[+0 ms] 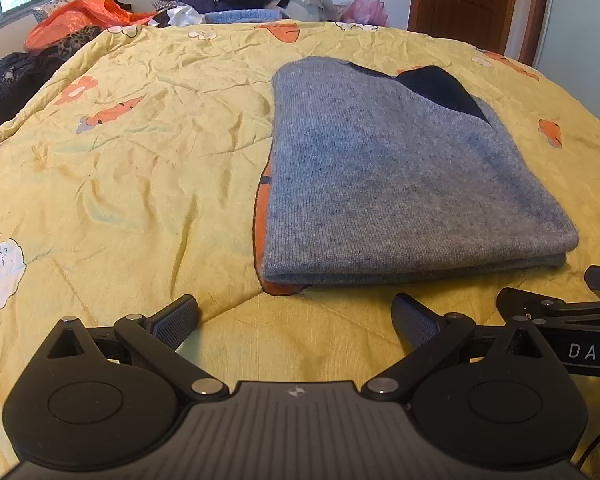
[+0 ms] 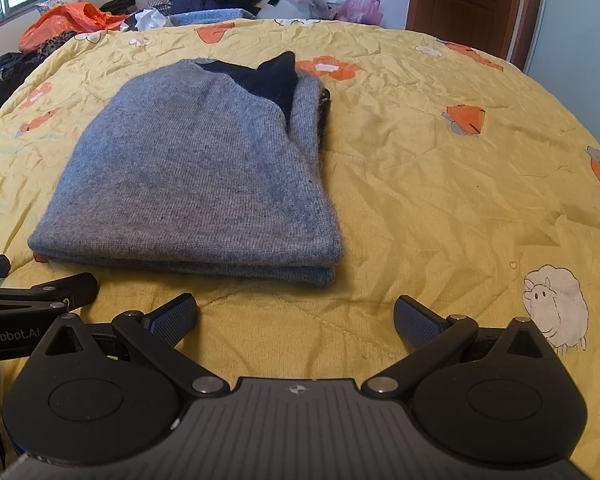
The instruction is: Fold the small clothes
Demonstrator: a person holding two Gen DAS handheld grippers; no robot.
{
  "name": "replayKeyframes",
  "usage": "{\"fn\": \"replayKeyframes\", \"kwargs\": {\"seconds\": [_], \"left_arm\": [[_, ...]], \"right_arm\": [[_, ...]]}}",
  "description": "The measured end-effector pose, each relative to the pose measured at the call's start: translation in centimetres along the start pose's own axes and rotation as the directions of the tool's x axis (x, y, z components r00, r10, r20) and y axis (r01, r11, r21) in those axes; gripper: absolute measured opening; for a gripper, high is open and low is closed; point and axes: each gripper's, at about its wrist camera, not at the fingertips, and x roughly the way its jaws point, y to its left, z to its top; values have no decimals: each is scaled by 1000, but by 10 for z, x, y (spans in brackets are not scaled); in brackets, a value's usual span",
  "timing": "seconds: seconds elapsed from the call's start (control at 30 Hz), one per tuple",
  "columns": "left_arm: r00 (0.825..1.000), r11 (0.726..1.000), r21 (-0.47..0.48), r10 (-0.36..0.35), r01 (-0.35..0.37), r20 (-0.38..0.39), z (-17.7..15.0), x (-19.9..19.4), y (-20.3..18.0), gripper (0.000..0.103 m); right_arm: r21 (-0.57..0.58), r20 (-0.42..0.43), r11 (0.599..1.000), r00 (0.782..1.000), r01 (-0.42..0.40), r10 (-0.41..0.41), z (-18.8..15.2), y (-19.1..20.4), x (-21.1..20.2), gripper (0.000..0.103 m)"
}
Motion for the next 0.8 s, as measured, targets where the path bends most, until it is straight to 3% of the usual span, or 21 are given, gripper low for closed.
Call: {"fn": "replayKeyframes", "kwargs": {"seconds": [0.2, 0.37, 0.8], "left_arm": [[999, 1000, 15, 7, -7, -39, 5, -2, -2, 103], [1000, 1000, 9, 23, -23, -5, 8, -16, -1, 103], [1000, 1000, -17, 12, -13, -10, 9, -26, 4, 103]], "right_arm": [[0, -16, 1000, 1000, 1, -1, 2, -1, 0, 103], [6, -25, 1000, 1000, -9, 9, 5, 1, -8, 103], [-3, -2, 1000, 1000, -9, 9, 8, 3, -19, 103]]}}
